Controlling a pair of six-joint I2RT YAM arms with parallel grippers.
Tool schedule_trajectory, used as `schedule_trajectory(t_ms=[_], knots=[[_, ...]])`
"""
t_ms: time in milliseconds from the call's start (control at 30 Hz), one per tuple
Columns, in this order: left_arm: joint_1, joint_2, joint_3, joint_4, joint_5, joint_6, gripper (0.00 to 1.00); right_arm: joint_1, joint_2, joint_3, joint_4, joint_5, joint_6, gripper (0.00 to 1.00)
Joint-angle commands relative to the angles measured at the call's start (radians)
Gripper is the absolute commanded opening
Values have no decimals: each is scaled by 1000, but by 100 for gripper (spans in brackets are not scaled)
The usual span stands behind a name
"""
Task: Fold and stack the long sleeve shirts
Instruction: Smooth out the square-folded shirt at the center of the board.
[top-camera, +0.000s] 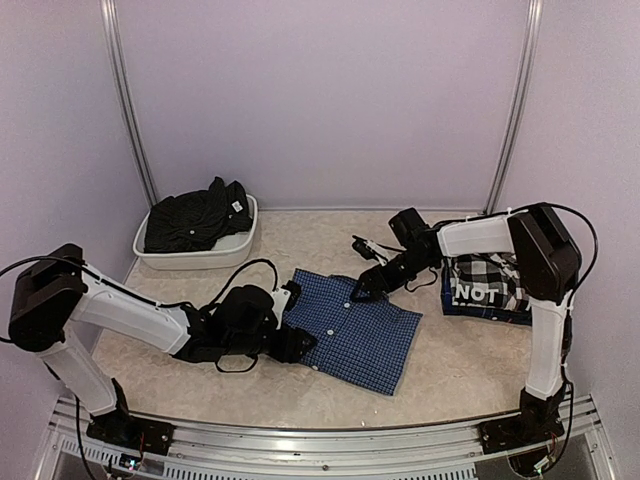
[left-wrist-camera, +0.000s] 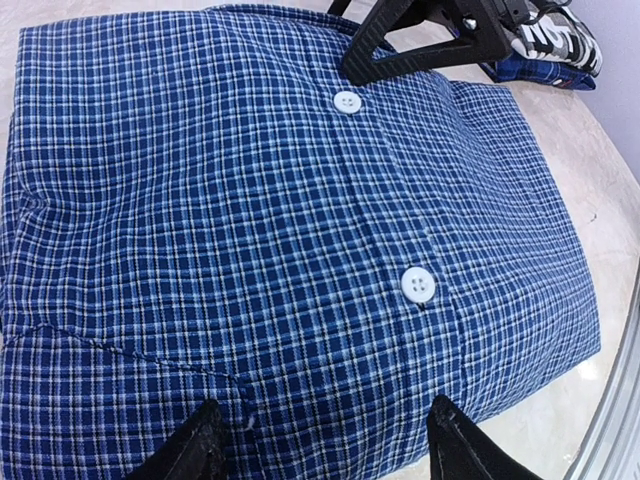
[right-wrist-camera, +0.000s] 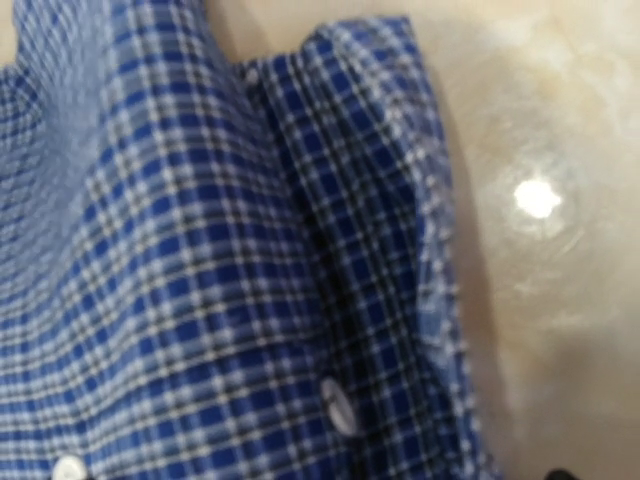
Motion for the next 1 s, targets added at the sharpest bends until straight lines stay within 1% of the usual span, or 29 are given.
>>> schedule_trajectory(t_ms=[0,133,267,433,500,667,800,900,967], knots=[[-7,-36,3,-11,-47,8,65,-28,-93,-15,19,2,15,95],[-8,-49,6,-18,-57,16,65,-52,-107,-14,12,-11,14,97],[-12,-64,2,-13,-75,17,66,-64,-80,3,-2,-50,12,97],[-13,-67,6,-10,-63,17,67,-74,-2,34,-7,-172,25,97],[-14,-64,3,-11,-55,13,67,-74,18,30,14,-194,62,96],[-17,-57,-20,-6,-54,-14,67,-73,56,11,42,-264,92,94],[-27,-70,-48,12,-54,-36,67,-68,64,-14,90,-275,102,93],[-28,-69,-50,8,-56,-36,67,-64,78,-5,66,-288,85,91],[-29,-65,-51,9,-62,-34,67,-58,79,3,33,-262,66,91]])
